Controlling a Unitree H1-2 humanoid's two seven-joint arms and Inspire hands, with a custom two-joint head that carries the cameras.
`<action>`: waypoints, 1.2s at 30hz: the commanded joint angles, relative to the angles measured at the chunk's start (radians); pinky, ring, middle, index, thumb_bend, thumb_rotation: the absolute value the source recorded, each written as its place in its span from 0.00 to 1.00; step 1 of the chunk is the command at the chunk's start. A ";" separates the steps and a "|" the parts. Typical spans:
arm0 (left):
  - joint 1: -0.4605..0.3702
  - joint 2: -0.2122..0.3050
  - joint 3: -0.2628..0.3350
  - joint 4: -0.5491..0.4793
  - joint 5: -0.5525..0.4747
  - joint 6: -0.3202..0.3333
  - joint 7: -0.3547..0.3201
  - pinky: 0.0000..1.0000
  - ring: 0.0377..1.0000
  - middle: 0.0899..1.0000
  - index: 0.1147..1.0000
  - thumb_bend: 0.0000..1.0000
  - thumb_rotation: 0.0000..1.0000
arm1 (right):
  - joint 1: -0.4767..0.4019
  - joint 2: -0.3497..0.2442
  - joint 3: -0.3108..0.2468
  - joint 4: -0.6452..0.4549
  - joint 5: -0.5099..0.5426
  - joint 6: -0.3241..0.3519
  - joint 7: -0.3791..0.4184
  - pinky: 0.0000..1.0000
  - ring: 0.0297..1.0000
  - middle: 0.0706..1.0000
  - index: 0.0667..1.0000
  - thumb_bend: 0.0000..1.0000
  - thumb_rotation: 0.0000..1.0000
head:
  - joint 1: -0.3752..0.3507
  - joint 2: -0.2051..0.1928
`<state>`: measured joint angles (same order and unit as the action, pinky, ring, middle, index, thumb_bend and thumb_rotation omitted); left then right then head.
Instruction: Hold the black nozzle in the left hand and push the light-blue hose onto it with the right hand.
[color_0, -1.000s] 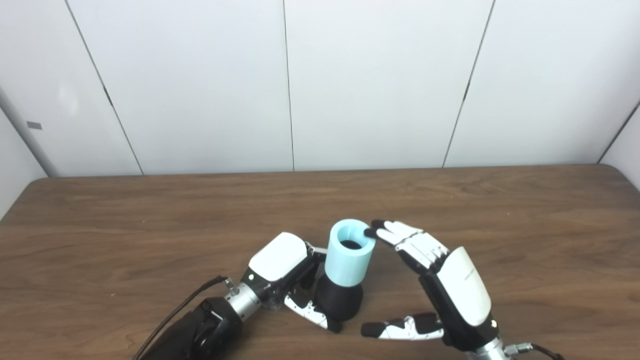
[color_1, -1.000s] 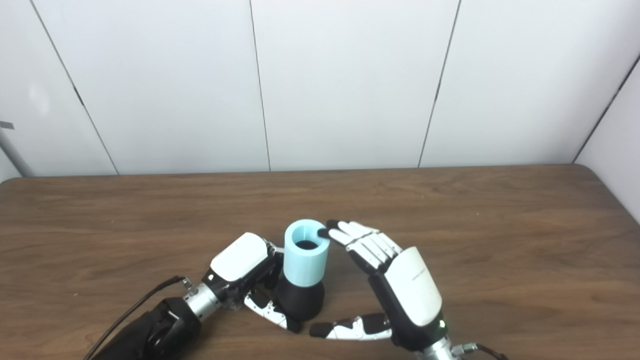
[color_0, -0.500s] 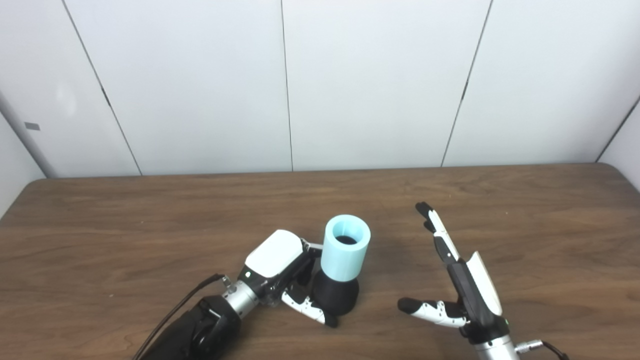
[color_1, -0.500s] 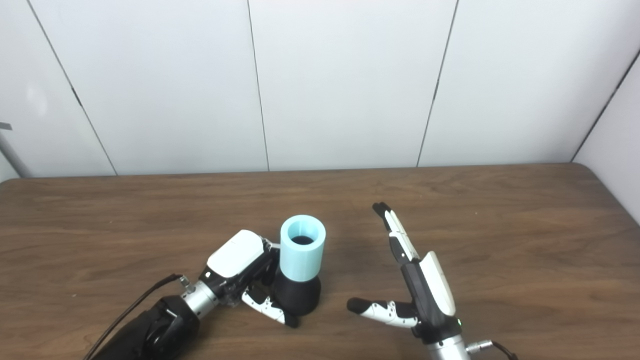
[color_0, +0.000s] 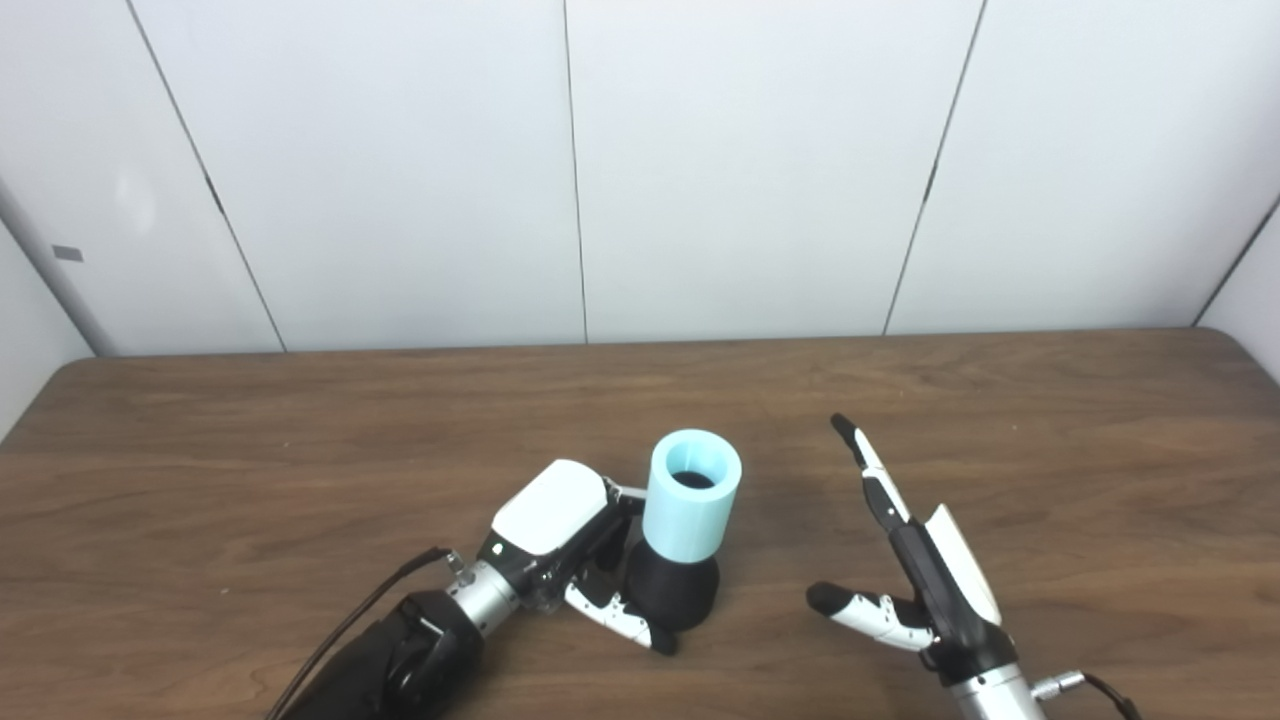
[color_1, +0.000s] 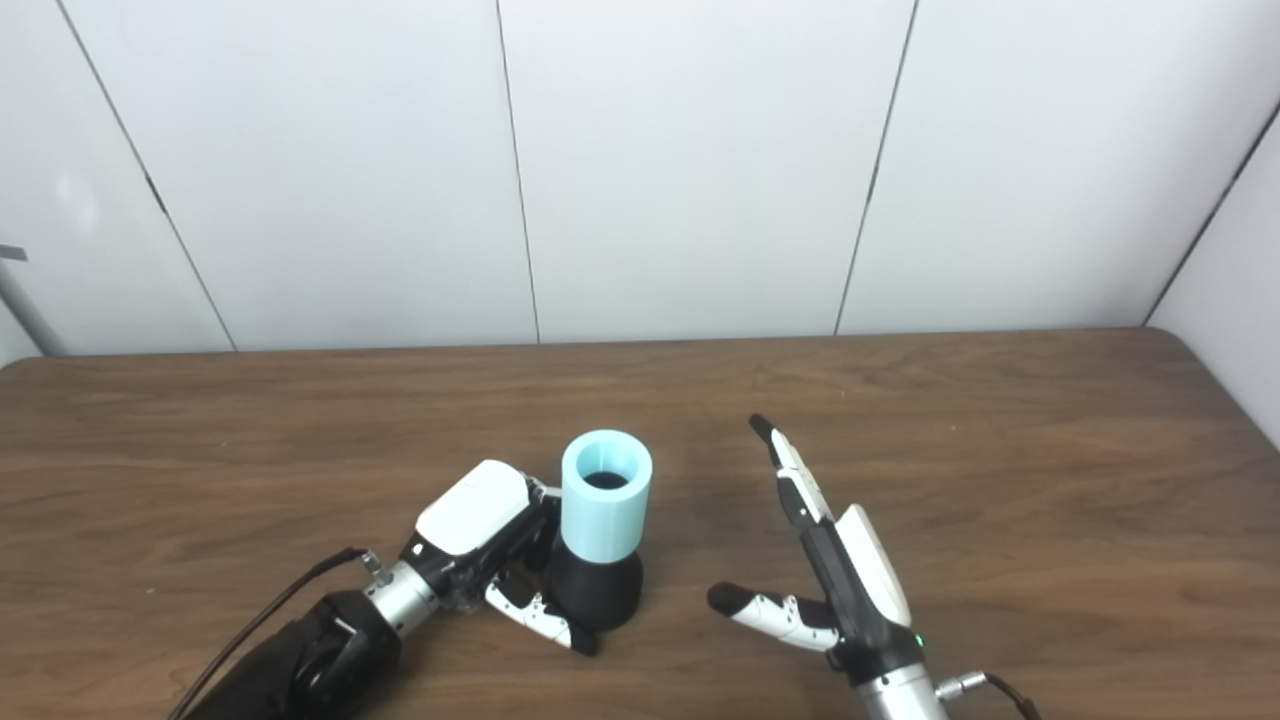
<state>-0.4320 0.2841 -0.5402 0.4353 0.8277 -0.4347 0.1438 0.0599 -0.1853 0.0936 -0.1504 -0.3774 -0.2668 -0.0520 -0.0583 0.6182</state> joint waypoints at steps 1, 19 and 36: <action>0.129 0.006 -0.044 0.133 0.027 0.061 -0.043 0.15 0.17 0.42 0.42 0.52 0.00 | -0.010 0.003 -0.014 -0.046 0.026 0.001 0.004 0.99 1.00 1.00 1.00 0.88 0.88 | -0.001 0.000; 0.125 0.016 -0.034 0.118 -0.065 0.102 -0.170 0.72 0.73 0.71 0.70 1.00 0.24 | -0.010 0.003 -0.023 -0.044 0.016 0.030 0.014 0.98 1.00 1.00 1.00 0.88 0.89 | 0.000 0.000; 0.121 0.087 -0.015 -0.016 -0.221 0.243 -0.451 0.92 0.95 0.93 0.93 1.00 0.41 | -0.014 0.014 -0.021 -0.029 0.002 0.025 0.000 0.98 1.00 1.00 1.00 0.88 0.89 | 0.004 -0.008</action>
<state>-0.4322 0.2907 -0.5107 0.3847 0.6342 -0.4066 0.0032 0.0676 -0.1785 0.0848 -0.1541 -0.3696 -0.2217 -0.0344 -0.0538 0.6105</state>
